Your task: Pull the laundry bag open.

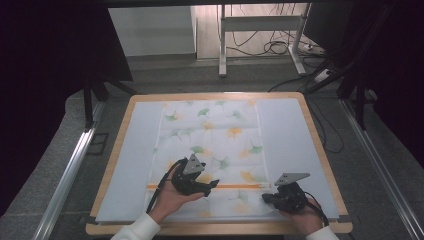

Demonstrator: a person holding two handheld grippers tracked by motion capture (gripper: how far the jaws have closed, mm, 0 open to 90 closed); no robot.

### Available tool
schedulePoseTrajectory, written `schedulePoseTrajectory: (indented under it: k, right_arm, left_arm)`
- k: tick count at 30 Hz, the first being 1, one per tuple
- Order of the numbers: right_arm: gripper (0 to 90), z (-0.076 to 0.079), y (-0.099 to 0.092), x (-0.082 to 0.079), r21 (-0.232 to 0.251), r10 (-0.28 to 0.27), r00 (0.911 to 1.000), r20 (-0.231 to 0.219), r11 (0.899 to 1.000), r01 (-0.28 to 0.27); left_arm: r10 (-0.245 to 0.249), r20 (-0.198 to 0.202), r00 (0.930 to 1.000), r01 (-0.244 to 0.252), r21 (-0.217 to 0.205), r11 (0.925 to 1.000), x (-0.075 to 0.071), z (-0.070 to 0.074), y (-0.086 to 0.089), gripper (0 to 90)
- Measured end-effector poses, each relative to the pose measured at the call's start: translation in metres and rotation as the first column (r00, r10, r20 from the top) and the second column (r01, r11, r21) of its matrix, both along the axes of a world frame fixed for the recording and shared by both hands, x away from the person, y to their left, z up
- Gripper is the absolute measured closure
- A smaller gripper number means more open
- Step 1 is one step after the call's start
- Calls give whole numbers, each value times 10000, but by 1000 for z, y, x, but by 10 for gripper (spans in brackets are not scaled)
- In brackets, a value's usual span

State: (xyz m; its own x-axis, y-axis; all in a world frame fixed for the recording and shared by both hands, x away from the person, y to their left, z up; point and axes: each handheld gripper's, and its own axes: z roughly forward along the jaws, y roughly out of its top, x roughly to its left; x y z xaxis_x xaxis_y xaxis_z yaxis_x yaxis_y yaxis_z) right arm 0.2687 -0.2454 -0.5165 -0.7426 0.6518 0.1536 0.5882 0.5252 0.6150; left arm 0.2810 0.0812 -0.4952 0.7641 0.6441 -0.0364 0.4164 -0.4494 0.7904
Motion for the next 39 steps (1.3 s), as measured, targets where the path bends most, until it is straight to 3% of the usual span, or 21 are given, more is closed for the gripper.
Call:
schedulePoseTrajectory:
  k: [12,16,18,25,30,39]
  right_arm:
    - [893,-1,0,-1,8,-41,10000,44,10000,41]
    - [893,0,0,0,10,-45,10000,33,10000,45]
    - [892,-1,0,0,1,0,10000,40,10000,0]
    - [893,0,0,0,-1,-23,10000,5,10000,23]
    - [893,0,0,1,-1,-16,10000,-24,10000,16]
    - [893,0,1,1,-40,-2,10000,-32,10000,2]
  left_arm:
    - [-243,-194,9995,240,-189,9995,6,-2,-24,266]
    - [-196,-192,9996,192,-204,9996,11,3,-30,264]
    - [-195,-138,9997,189,-428,9989,15,11,-34,263]
    - [-408,-178,9990,409,89,9991,22,12,-50,252]
    - [-591,-481,9971,586,-123,9982,28,13,-59,268]
    - [-838,-271,9961,847,367,9957,29,8,-80,273]
